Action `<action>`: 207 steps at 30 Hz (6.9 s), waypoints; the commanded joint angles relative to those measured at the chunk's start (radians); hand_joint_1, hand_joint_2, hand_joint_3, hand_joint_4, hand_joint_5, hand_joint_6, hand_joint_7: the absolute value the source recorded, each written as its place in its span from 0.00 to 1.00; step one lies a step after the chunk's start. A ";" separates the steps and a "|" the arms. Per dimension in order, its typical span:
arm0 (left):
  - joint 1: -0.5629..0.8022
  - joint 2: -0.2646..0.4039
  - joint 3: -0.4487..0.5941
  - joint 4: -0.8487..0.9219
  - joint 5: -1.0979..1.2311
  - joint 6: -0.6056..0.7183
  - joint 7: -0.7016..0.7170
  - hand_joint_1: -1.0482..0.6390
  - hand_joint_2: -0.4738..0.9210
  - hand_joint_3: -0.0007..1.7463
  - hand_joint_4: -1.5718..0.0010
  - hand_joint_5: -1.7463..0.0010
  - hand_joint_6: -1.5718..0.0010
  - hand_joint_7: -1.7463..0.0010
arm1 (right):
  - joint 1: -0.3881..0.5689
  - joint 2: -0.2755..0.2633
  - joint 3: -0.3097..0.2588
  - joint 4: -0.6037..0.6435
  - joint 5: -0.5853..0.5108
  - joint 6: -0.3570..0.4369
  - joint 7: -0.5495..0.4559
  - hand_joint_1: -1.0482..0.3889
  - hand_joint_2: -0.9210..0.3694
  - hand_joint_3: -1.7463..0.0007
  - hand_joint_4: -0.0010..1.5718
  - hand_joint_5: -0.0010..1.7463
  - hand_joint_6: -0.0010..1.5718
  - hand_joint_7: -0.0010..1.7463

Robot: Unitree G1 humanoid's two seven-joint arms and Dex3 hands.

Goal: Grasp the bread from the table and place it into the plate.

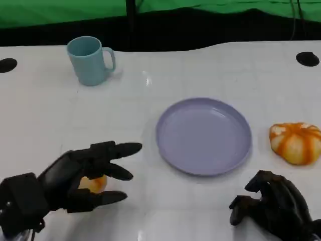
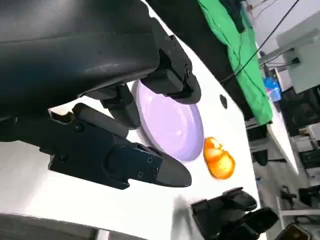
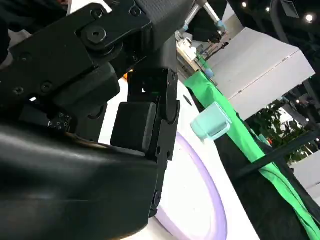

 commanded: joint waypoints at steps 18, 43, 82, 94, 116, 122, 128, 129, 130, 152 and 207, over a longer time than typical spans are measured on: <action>0.040 0.229 -0.157 -0.488 1.000 0.291 0.150 0.19 1.00 0.01 0.78 0.88 0.85 1.00 | 0.002 -0.017 -0.010 -0.014 0.008 0.012 0.000 0.02 0.17 1.00 1.00 0.41 1.00 0.20; -0.228 0.161 -0.417 0.029 1.199 0.402 0.169 0.17 0.97 0.00 0.73 0.94 0.86 1.00 | 0.014 -0.017 -0.008 -0.040 0.007 0.027 -0.011 0.01 0.17 1.00 1.00 0.41 1.00 0.20; -0.376 0.134 -0.508 0.621 0.888 0.167 0.823 0.45 0.96 0.35 0.61 0.04 0.57 0.35 | 0.015 -0.018 -0.015 -0.034 0.014 0.021 0.005 0.02 0.17 1.00 1.00 0.39 1.00 0.18; -0.394 0.118 -0.507 0.712 0.859 0.062 1.104 0.42 0.99 0.21 0.56 0.00 0.50 0.54 | 0.007 -0.020 -0.016 -0.023 0.006 0.012 0.001 0.02 0.16 1.00 1.00 0.40 1.00 0.20; -0.384 0.108 -0.437 0.614 0.775 -0.041 1.225 0.48 0.73 0.53 0.55 0.00 0.68 0.01 | -0.014 -0.026 -0.021 0.011 0.003 -0.002 0.003 0.01 0.16 1.00 1.00 0.41 1.00 0.19; -0.440 0.061 -0.411 0.586 0.716 -0.088 1.182 0.48 0.82 0.37 0.56 0.00 0.70 0.01 | -0.014 -0.030 -0.020 0.015 0.001 0.003 0.002 0.01 0.16 1.00 1.00 0.42 1.00 0.20; -0.522 -0.003 -0.422 0.642 0.702 -0.128 1.166 0.48 0.82 0.33 0.52 0.00 0.58 0.15 | -0.001 -0.032 -0.011 -0.001 -0.014 -0.007 -0.011 0.00 0.15 1.00 1.00 0.42 1.00 0.21; -0.536 -0.014 -0.427 0.652 0.706 -0.129 1.167 0.47 0.84 0.31 0.51 0.00 0.50 0.35 | 0.002 -0.032 -0.009 -0.003 -0.018 -0.012 -0.012 0.00 0.15 0.99 1.00 0.42 1.00 0.21; -0.553 -0.027 -0.433 0.670 0.712 -0.141 1.179 0.47 0.86 0.28 0.51 0.00 0.42 0.49 | 0.005 -0.032 -0.009 -0.006 -0.019 -0.012 -0.014 0.00 0.15 0.99 1.00 0.42 1.00 0.21; -0.777 -0.225 -0.527 0.898 0.731 -0.168 1.109 0.43 0.74 0.56 0.44 0.00 0.54 0.14 | 0.007 -0.030 -0.007 -0.012 -0.011 0.004 -0.013 0.00 0.15 1.00 1.00 0.42 1.00 0.21; -0.988 -0.292 -0.650 1.003 0.757 0.018 0.519 0.00 1.00 0.33 0.96 0.89 0.97 0.99 | 0.027 -0.018 -0.004 -0.035 -0.007 -0.004 0.001 0.02 0.14 1.00 1.00 0.41 1.00 0.20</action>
